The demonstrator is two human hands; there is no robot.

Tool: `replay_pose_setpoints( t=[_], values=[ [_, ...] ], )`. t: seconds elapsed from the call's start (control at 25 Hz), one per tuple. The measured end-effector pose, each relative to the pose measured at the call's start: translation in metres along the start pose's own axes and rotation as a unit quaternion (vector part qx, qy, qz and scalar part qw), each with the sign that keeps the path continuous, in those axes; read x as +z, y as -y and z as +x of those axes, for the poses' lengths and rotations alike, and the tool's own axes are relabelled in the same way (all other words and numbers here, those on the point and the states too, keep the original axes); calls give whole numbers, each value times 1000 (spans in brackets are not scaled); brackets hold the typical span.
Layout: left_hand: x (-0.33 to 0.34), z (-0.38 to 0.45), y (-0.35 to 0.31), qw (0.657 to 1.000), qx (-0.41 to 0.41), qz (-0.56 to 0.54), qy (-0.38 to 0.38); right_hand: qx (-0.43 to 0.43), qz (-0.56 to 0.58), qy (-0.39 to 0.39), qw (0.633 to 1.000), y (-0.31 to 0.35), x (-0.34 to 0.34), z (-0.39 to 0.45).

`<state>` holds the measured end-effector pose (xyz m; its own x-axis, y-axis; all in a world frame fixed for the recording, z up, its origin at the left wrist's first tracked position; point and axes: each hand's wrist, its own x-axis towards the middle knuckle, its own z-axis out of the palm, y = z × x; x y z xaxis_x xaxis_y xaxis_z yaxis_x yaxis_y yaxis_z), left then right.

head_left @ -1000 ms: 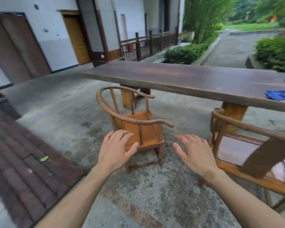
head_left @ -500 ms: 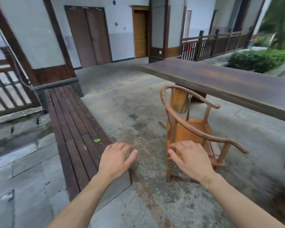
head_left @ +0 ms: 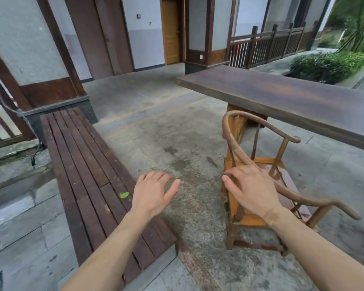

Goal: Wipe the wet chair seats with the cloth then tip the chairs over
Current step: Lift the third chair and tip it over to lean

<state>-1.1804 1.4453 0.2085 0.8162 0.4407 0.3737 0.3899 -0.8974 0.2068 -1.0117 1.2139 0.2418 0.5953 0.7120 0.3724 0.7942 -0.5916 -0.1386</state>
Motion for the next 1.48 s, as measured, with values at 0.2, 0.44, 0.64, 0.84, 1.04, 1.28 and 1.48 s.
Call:
replay_pose_setpoints(
  t=[0.2,0.44,0.64,0.84,1.04,1.28,1.48],
  values=[
    [42,102,5,1000,21,-2,-7,22,-4,-47,999,-47,28,86],
    [81,252,-7,999,48,-2,-7,49,-3,-42,998,-117,51,213],
    [101,350,-18,996,86,-1,-22,57,-1,-56,997,-159,60,280],
    [119,433,-22,991,127,-12,-25,82,-23,-74,994,-189,77,328],
    [167,527,-28,980,198,-32,-10,139,-64,-92,984,-228,102,375],
    [257,663,-17,945,308,-109,-9,256,-114,-72,957,-262,154,457],
    [313,762,8,888,425,-173,29,379,-155,-84,909,-247,179,516]
  ],
)
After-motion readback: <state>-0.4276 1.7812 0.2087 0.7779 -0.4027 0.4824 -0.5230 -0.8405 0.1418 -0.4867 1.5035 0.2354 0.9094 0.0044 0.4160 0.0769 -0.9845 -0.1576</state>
